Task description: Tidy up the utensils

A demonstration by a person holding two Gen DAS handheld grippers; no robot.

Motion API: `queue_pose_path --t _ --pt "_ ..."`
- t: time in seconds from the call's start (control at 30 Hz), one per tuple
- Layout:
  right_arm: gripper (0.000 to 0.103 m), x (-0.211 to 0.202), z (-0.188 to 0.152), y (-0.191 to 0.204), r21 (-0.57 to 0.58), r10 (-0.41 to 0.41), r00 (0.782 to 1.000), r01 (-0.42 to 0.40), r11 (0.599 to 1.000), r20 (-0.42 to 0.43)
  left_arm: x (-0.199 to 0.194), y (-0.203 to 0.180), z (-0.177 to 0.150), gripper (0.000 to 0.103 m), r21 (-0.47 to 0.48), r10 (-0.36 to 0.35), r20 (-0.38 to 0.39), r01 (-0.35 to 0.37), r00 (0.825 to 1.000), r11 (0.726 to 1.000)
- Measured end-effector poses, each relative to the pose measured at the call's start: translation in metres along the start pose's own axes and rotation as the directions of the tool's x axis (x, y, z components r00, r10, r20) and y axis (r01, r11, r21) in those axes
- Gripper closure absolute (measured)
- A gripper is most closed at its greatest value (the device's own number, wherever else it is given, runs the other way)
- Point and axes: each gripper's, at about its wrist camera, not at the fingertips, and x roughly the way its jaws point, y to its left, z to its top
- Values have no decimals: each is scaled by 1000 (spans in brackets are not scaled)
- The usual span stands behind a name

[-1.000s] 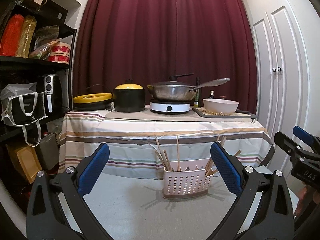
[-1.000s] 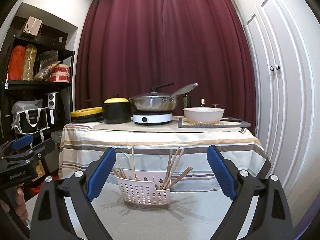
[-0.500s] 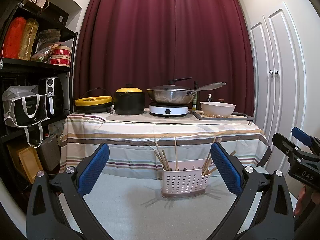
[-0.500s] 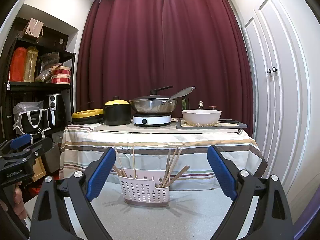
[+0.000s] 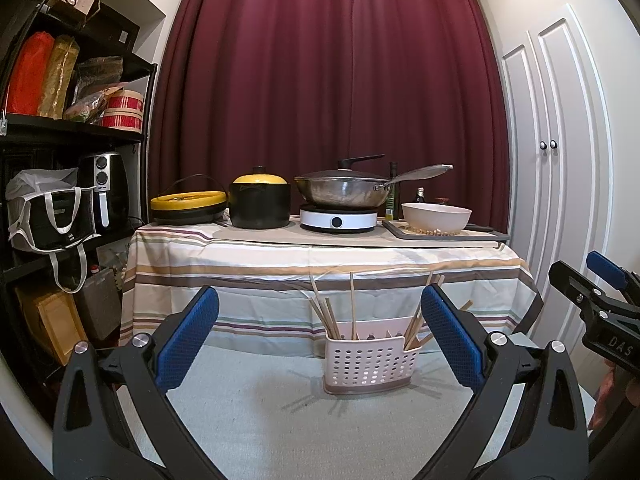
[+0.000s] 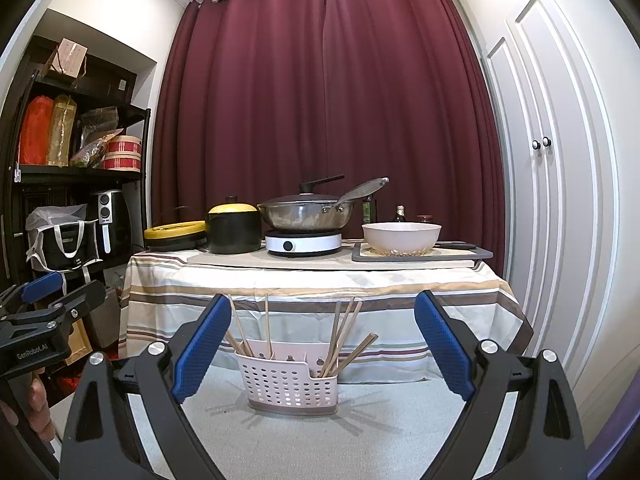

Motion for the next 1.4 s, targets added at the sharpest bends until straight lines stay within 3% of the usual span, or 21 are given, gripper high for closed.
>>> queue_pose_path --t 1.4 --pt "13 -1 0 4 -6 0 1000 0 1000 -3 3 5 -3 4 -39 35 4 -35 999 999"
